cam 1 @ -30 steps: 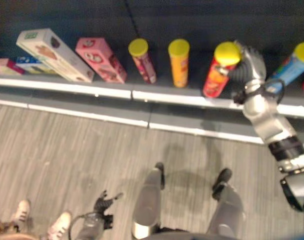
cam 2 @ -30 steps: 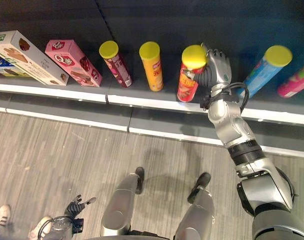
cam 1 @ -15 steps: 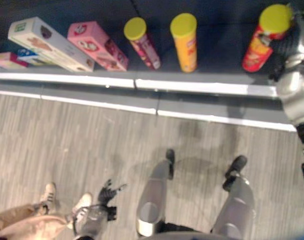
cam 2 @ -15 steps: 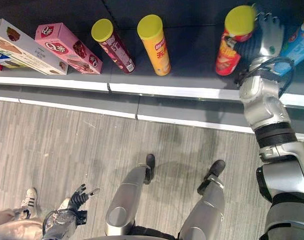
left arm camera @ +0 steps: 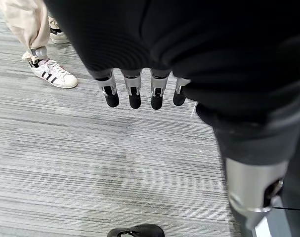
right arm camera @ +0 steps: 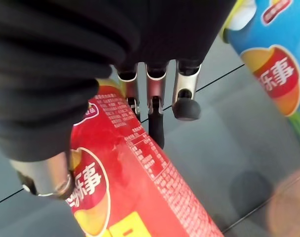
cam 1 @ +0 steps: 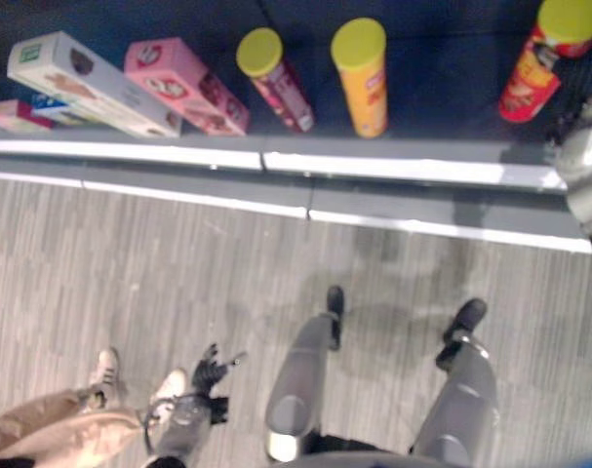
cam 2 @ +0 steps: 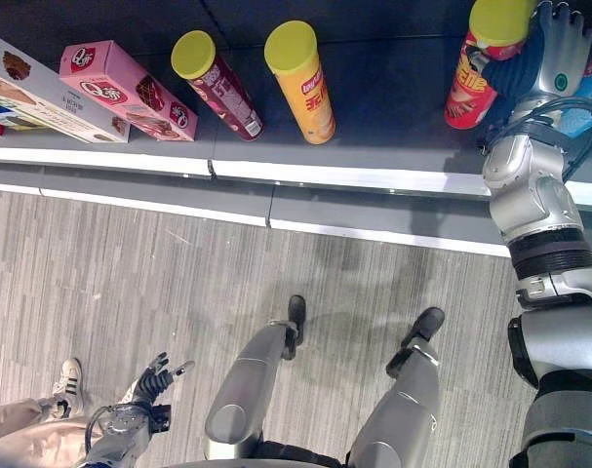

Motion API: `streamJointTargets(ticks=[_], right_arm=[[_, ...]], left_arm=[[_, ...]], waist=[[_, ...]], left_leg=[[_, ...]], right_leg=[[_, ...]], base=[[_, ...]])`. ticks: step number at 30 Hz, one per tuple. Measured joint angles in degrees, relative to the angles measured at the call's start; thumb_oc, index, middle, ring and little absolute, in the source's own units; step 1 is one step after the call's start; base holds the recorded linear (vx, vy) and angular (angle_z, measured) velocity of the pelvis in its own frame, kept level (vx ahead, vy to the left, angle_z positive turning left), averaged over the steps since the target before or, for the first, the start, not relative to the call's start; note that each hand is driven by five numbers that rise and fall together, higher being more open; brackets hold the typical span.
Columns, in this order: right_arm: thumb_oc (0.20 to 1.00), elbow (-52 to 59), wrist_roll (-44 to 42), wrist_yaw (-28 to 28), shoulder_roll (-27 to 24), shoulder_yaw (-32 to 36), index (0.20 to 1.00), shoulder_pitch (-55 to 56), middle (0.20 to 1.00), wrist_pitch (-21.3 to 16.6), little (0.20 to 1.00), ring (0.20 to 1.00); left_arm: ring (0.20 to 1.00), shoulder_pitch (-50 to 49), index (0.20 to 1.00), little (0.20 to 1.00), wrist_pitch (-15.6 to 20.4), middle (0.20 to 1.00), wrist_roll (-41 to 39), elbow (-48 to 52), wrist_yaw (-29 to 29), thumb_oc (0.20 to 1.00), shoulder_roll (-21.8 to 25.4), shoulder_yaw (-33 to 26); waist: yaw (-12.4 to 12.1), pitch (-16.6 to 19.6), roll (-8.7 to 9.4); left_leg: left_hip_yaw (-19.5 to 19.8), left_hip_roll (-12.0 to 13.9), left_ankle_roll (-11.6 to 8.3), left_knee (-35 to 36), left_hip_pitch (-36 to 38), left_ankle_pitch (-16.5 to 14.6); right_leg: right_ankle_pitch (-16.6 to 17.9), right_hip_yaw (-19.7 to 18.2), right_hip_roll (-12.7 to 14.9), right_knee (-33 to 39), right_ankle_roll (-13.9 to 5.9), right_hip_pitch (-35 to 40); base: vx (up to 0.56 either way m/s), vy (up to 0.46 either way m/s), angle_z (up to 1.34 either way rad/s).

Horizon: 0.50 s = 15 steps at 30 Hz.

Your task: Put the goods on the table back onto the shelves and tidy them up.

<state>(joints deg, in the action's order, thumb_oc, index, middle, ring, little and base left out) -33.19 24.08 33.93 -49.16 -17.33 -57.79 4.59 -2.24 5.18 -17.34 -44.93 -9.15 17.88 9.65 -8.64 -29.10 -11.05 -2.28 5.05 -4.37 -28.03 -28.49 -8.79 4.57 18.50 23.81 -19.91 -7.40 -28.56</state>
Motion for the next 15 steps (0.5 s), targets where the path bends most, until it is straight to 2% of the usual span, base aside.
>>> streamJointTargets(ticks=[8,15], right_arm=[[0.200,4.72,0.15,1.56,3.35,2.27,0.200,4.16,0.200,0.17,0.200,0.200],[0.200,4.73,0.15,2.23,3.82,2.75,0.200,4.61,0.200,0.24,0.200,0.200]], left_arm=[[1.000,0.83,1.000,1.000,-0.04,1.000,0.01,0.02,-0.65,1.000,-0.27,1.61],[1.000,0.84,1.000,1.000,-0.02,1.000,0.01,0.02,-1.31,1.000,-0.27,1.62]], waist=[[0.70,-0.01,0.02],[0.79,-0.02,0.04]], left_leg=[[-0.11,-0.03,0.01,-0.37,-0.06,-0.01],[-0.19,-0.01,0.03,-0.34,-0.22,-0.02]], right_leg=[[-0.03,-0.26,-0.05,0.15,0.41,-0.05],[0.12,-0.40,-0.12,0.45,0.61,-0.07]], base=[[0.00,0.004,0.00],[0.00,0.000,0.00]])
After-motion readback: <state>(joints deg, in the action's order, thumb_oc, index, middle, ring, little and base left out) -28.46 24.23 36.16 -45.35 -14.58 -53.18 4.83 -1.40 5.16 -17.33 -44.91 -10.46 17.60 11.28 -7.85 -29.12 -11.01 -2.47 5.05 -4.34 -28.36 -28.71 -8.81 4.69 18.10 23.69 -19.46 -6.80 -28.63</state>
